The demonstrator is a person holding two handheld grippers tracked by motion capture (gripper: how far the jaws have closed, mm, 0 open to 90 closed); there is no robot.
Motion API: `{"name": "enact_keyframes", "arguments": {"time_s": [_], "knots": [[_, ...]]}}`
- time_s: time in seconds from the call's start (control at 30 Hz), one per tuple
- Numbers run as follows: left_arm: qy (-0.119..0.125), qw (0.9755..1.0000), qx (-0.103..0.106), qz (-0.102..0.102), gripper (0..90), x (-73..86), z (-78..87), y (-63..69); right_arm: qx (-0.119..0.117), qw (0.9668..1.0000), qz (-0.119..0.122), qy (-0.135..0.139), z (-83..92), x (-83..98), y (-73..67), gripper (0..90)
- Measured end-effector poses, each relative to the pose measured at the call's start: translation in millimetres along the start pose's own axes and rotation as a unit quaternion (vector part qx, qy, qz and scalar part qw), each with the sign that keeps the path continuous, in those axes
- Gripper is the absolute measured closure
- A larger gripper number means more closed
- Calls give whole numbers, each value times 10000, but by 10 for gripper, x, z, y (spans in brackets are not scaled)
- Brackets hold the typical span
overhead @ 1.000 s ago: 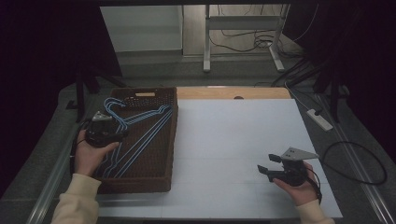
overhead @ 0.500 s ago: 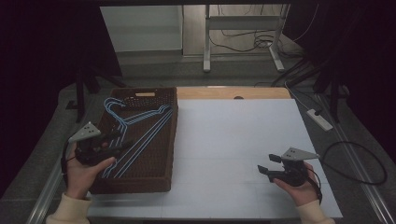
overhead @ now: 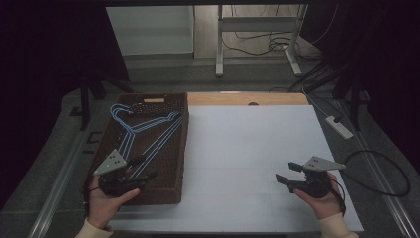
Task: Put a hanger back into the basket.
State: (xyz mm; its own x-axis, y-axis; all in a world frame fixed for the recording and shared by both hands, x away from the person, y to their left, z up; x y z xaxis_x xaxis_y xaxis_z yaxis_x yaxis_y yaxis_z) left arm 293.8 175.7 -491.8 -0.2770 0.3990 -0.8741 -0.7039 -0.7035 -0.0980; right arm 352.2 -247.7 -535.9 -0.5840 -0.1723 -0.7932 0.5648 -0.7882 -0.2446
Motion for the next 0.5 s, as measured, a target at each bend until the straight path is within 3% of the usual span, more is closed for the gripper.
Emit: {"name": "enact_keyframes", "arguments": {"time_s": [0.5], "knots": [[-67, 10000, 55, -22, 325, 17, -109, 27, -20, 10000, 63, 17, 3, 5, -7, 334]]}}
Point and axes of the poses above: each handheld gripper's, and its own axes: z roughly backward along the jaws, x roughly out of its underside, y roughly to its right, the point moved 10 cm from there along -z, roughly forward along the jaws, and after that the axes turned 15 degrees about -z, right-handed, at the moved point
